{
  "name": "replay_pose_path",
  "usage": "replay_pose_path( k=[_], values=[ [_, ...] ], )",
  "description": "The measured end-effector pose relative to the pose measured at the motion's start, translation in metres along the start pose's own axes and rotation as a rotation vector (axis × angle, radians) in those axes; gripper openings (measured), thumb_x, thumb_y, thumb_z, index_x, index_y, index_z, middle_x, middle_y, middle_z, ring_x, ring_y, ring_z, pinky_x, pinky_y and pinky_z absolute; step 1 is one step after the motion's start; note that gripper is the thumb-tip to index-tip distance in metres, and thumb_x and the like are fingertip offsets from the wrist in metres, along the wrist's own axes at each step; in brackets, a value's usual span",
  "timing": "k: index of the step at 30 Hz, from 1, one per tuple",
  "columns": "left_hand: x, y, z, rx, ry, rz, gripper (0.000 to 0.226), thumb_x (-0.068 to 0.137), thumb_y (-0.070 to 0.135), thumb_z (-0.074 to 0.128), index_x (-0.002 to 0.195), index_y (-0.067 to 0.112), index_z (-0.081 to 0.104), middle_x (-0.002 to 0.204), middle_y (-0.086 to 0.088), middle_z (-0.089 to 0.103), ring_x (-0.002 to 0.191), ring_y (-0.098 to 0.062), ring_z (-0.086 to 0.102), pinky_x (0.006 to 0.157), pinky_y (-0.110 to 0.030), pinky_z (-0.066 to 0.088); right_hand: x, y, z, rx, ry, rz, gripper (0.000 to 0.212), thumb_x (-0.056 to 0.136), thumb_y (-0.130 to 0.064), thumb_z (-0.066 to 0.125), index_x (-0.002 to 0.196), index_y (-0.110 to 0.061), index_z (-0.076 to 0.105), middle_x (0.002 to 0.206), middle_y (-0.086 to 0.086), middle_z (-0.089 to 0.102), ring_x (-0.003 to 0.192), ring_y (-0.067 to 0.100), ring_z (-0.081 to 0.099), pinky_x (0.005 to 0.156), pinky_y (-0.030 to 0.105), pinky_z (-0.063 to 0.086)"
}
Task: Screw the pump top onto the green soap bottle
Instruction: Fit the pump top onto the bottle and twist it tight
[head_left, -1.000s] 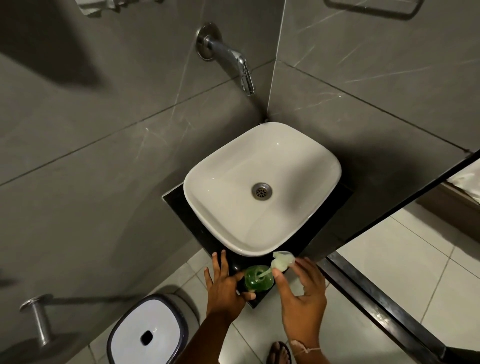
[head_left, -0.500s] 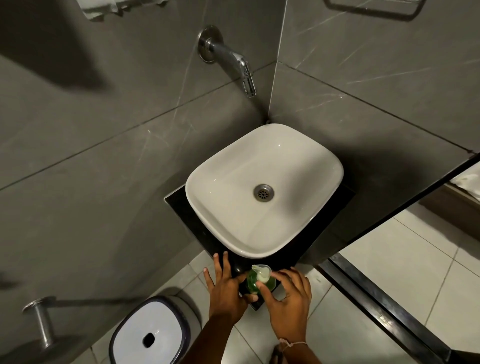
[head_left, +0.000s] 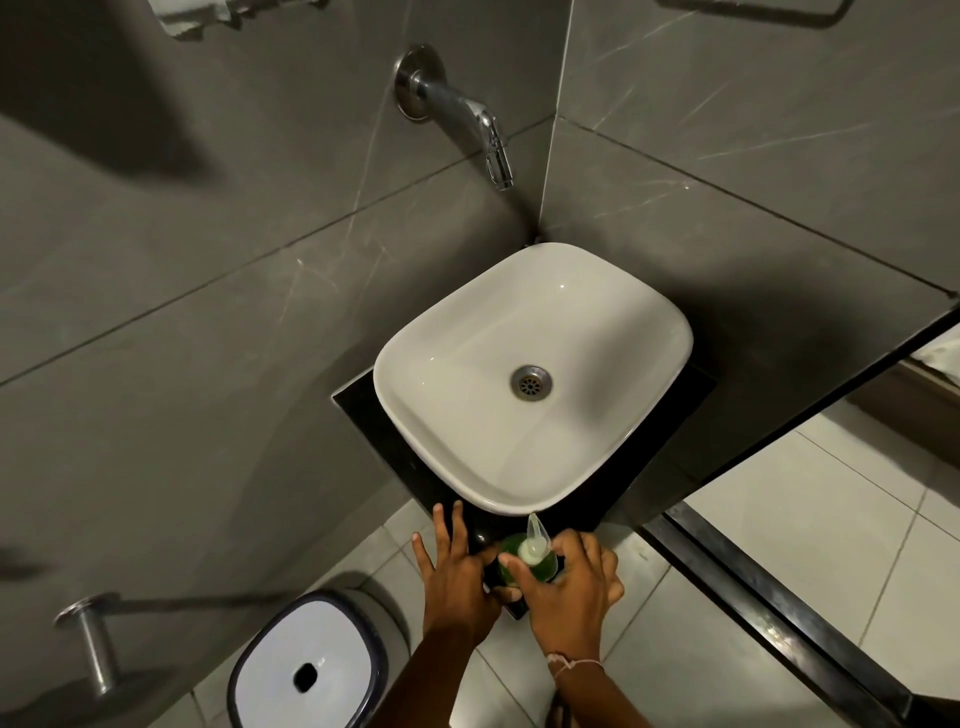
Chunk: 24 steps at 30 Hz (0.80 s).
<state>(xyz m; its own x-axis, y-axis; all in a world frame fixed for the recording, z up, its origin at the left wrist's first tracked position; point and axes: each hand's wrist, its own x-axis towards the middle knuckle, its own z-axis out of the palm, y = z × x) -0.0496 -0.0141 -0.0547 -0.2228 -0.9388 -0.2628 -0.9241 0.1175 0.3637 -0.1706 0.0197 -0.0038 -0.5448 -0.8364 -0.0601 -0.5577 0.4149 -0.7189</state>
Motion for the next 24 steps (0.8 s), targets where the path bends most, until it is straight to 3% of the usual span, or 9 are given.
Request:
replay_pose_path(
  k=[5, 9, 12, 14, 17, 20, 24],
  values=[
    [-0.001, -0.001, 0.0, 0.015, 0.011, 0.02, 0.052, 0.071, 0.046, 0.07, 0.121, 0.043, 0.055, 0.161, -0.005, -0.013, 0.139, -0.028, -0.036, 0.111, -0.062, -0.02, -0.005, 0.001, -0.007, 0.028, -0.025, -0.056, 0.052, 0.056, -0.068, 0.066, 0.102, -0.043, 0.062, 0.112, -0.019, 0.047, 0.118, 0.013, 0.035, 0.089, 0.037, 0.022],
    [-0.001, 0.0, -0.001, 0.024, 0.012, 0.029, 0.051, 0.069, 0.051, 0.07, 0.118, 0.041, 0.058, 0.159, -0.003, -0.016, 0.138, -0.027, -0.038, 0.111, -0.062, -0.021, -0.004, -0.004, -0.007, 0.096, 0.028, -0.006, 0.033, 0.055, -0.051, 0.08, 0.082, -0.043, 0.061, 0.11, -0.016, 0.054, 0.121, 0.02, 0.041, 0.09, 0.04, 0.025],
    [-0.002, 0.0, -0.002, 0.013, 0.019, 0.013, 0.034, 0.071, 0.044, 0.068, 0.104, 0.032, 0.064, 0.161, -0.004, -0.011, 0.139, -0.027, -0.035, 0.112, -0.063, -0.018, -0.003, -0.012, -0.002, 0.038, 0.03, 0.079, 0.054, 0.046, -0.06, 0.078, 0.085, -0.029, 0.057, 0.11, -0.005, 0.058, 0.117, 0.022, 0.042, 0.092, 0.043, 0.027],
    [-0.002, 0.001, -0.001, 0.032, 0.016, 0.004, 0.036, 0.073, 0.042, 0.067, 0.107, 0.033, 0.063, 0.161, -0.005, -0.01, 0.14, -0.028, -0.035, 0.112, -0.064, -0.016, -0.003, -0.014, 0.0, 0.014, 0.027, 0.097, 0.063, 0.046, -0.06, 0.08, 0.095, -0.026, 0.059, 0.117, -0.003, 0.058, 0.123, 0.024, 0.041, 0.099, 0.047, 0.025],
    [-0.001, 0.001, -0.002, 0.042, 0.016, 0.015, 0.045, 0.072, 0.043, 0.067, 0.117, 0.038, 0.058, 0.161, -0.005, -0.013, 0.139, -0.028, -0.036, 0.108, -0.061, -0.025, -0.008, -0.007, -0.003, 0.081, -0.022, 0.033, 0.053, 0.057, -0.052, 0.081, 0.106, -0.048, 0.06, 0.133, -0.015, 0.048, 0.141, 0.016, 0.022, 0.112, 0.051, 0.006],
    [-0.001, 0.002, -0.004, 0.071, 0.001, 0.022, 0.053, 0.071, 0.048, 0.069, 0.122, 0.042, 0.054, 0.16, -0.004, -0.016, 0.136, -0.028, -0.04, 0.103, -0.056, -0.034, -0.01, -0.003, -0.007, 0.148, -0.093, 0.013, 0.051, 0.067, -0.039, 0.08, 0.095, -0.068, 0.05, 0.141, -0.023, 0.039, 0.146, 0.014, 0.008, 0.114, 0.053, -0.007],
    [-0.001, 0.002, -0.005, 0.065, 0.002, 0.017, 0.044, 0.071, 0.047, 0.068, 0.114, 0.038, 0.059, 0.161, -0.005, -0.011, 0.138, -0.028, -0.037, 0.108, -0.061, -0.026, -0.002, -0.012, -0.008, 0.158, -0.045, 0.061, 0.043, 0.051, -0.038, 0.088, 0.067, -0.05, 0.05, 0.122, -0.013, 0.057, 0.144, 0.018, 0.022, 0.115, 0.05, -0.005]
  ],
)
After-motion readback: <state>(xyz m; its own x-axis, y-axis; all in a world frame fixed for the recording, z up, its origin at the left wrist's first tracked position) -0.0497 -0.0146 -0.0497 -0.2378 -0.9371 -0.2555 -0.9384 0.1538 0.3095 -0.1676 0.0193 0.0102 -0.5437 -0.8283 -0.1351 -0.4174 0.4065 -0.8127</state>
